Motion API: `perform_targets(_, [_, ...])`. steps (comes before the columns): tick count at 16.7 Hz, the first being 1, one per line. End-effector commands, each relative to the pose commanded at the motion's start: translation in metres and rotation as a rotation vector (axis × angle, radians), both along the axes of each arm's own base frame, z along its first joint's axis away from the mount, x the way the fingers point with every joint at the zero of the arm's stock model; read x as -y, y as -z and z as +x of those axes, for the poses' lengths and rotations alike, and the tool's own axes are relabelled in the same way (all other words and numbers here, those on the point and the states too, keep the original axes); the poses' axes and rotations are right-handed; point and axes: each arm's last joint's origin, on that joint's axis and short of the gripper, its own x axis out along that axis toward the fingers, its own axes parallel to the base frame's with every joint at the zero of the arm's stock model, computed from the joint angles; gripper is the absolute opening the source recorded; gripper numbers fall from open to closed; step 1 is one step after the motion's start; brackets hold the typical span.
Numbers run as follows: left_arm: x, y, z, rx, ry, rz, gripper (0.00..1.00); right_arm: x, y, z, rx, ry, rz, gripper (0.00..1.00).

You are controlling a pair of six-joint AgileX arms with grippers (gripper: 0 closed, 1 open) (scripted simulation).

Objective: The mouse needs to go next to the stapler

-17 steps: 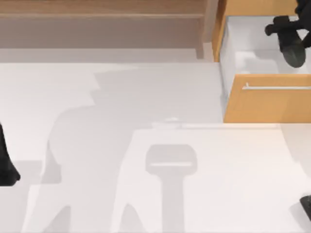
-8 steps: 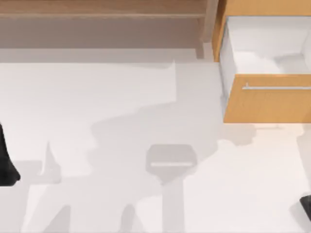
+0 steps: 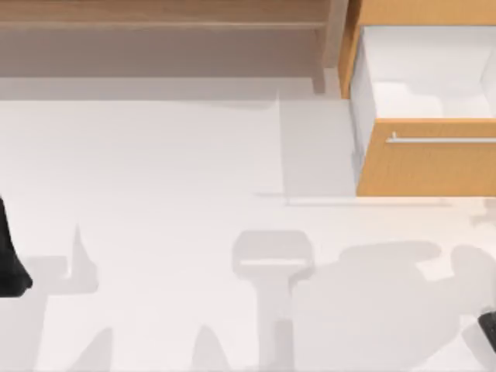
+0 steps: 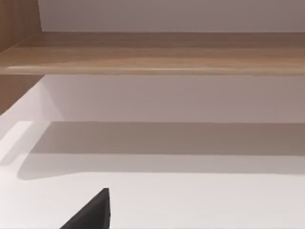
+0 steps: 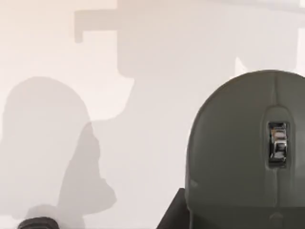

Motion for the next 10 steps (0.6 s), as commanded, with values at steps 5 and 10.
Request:
perform_targets(5, [0.0,0.0,0.0,0.0,0.0,0.0,1.0,0.01,0.047,-0.051,-0.127,0.068,0.018,0.0])
perform_targets(10, [0.0,0.0,0.0,0.0,0.0,0.0,1.0,0.013,0.073,-0.078,-0.202,0.119,0.033,0.0])
